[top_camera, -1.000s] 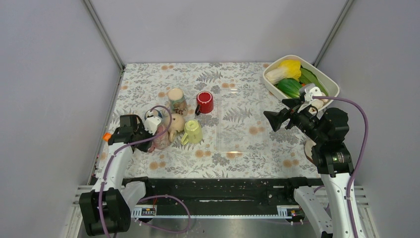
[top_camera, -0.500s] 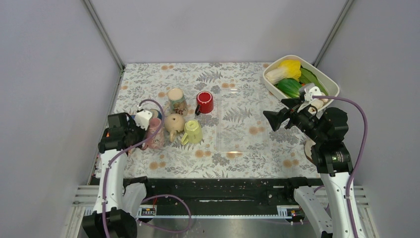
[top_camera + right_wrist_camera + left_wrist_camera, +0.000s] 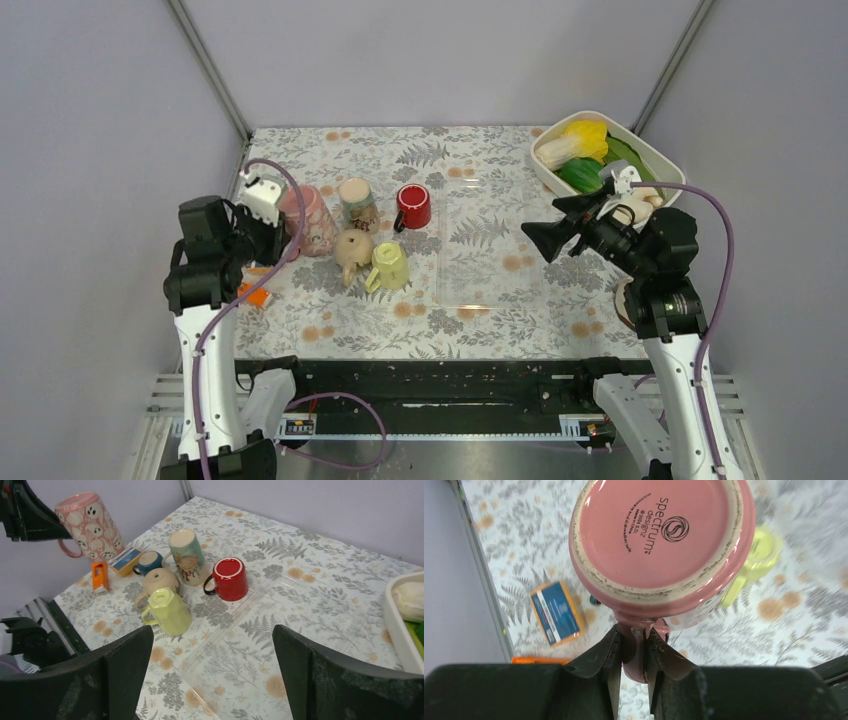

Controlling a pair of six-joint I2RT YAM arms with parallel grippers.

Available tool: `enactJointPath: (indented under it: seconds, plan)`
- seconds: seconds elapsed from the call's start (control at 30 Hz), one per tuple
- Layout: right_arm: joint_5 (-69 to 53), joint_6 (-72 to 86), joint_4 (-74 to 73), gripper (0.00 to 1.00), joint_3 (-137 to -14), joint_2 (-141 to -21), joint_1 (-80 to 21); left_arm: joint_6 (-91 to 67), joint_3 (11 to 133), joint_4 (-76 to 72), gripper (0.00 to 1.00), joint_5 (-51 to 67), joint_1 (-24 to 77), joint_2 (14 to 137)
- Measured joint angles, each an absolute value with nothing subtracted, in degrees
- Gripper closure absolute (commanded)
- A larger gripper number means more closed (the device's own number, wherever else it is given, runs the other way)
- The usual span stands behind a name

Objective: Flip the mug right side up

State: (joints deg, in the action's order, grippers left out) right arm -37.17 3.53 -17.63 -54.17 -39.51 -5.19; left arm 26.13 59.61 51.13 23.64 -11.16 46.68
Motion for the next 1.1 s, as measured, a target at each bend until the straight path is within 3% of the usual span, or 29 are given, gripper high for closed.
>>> enactJointPath:
  seconds: [0.2, 0.37, 0.5, 0.73, 1.1]
  plan:
    - [-43.2, 9.9, -13.5, 0.01, -55.5, -45.3, -5.2, 14.7, 73.0, 46.5, 1.0, 30.8, -8.6, 52.8]
    - [-46.8, 17.3, -7.1, 0.01, -56.1, -50.6, -5.2, 3.3, 74.4, 35.3, 1.0, 33.9, -2.2, 56.8]
    - [-49.2, 27.7, 5.3, 0.01, -54.4, -52.9, -5.2, -7.6, 72.0, 23.7, 1.0, 37.2, 2.9, 60.2]
    - [-50.7, 48.7, 30.8, 0.08, -49.7, -61.6, -6.6, -28.9, 65.3, 2.1, 1.0, 42.0, 7.1, 68.8]
    - [-46.9, 52.2, 42.6, 0.16, -45.6, -70.5, -21.4, -53.2, 53.5, -21.9, 1.0, 41.0, 9.6, 77.5]
